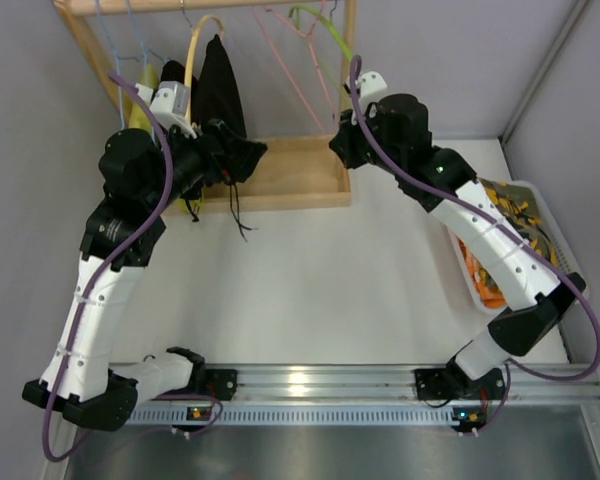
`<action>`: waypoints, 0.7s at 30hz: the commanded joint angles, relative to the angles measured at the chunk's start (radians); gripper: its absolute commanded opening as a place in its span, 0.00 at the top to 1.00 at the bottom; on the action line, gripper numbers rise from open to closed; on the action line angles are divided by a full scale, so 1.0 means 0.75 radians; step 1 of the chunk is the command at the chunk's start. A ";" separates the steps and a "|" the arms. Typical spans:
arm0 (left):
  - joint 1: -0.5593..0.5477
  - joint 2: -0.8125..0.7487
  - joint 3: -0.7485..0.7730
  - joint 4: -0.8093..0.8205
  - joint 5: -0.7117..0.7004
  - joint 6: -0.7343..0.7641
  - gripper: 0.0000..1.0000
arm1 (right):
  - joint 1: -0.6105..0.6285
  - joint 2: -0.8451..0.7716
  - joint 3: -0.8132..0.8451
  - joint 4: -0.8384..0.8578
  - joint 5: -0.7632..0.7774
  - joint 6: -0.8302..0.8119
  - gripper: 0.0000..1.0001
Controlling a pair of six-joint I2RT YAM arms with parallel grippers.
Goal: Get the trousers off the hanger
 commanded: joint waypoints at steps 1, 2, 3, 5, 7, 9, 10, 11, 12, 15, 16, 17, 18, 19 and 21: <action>0.005 -0.026 -0.028 0.037 0.024 0.014 0.01 | -0.059 0.097 0.164 -0.022 -0.080 -0.039 1.00; 0.005 -0.030 -0.032 0.037 0.026 0.010 0.01 | -0.071 0.127 0.251 -0.040 -0.093 -0.034 1.00; 0.005 -0.035 -0.038 0.037 0.026 0.008 0.02 | -0.081 0.186 0.295 -0.075 -0.103 -0.034 1.00; 0.005 -0.045 -0.046 0.037 0.029 0.014 0.01 | -0.104 0.244 0.425 -0.108 -0.134 -0.038 1.00; 0.005 -0.055 -0.057 0.037 0.033 0.024 0.02 | -0.122 0.322 0.506 -0.153 -0.152 -0.044 1.00; 0.007 -0.061 -0.063 0.035 0.027 0.026 0.01 | -0.135 0.389 0.610 -0.183 -0.156 -0.040 1.00; 0.007 -0.067 -0.067 0.037 0.024 0.028 0.01 | -0.149 0.410 0.637 -0.212 -0.171 -0.028 1.00; 0.007 -0.071 -0.071 0.035 0.020 0.028 0.01 | -0.157 0.424 0.663 -0.222 -0.177 -0.020 1.00; 0.007 -0.073 -0.075 0.033 0.016 0.026 0.01 | -0.163 0.445 0.667 -0.231 -0.193 -0.014 1.00; 0.009 -0.071 -0.089 0.021 0.020 0.028 0.02 | -0.188 0.483 0.659 -0.271 -0.214 0.007 1.00; 0.009 -0.073 -0.093 0.017 0.016 0.026 0.02 | -0.196 0.492 0.653 -0.296 -0.222 0.021 1.00; 0.011 -0.073 -0.098 0.013 0.014 0.028 0.01 | -0.202 0.498 0.637 -0.304 -0.230 0.029 1.00; 0.011 -0.075 -0.106 0.011 0.012 0.030 0.01 | -0.204 0.500 0.623 -0.308 -0.238 0.043 1.00; 0.011 -0.076 -0.108 0.008 0.006 0.032 0.01 | -0.208 0.500 0.596 -0.310 -0.242 0.043 1.00; 0.011 -0.084 -0.116 0.006 0.004 0.034 0.01 | -0.204 0.488 0.574 -0.310 -0.246 0.048 1.00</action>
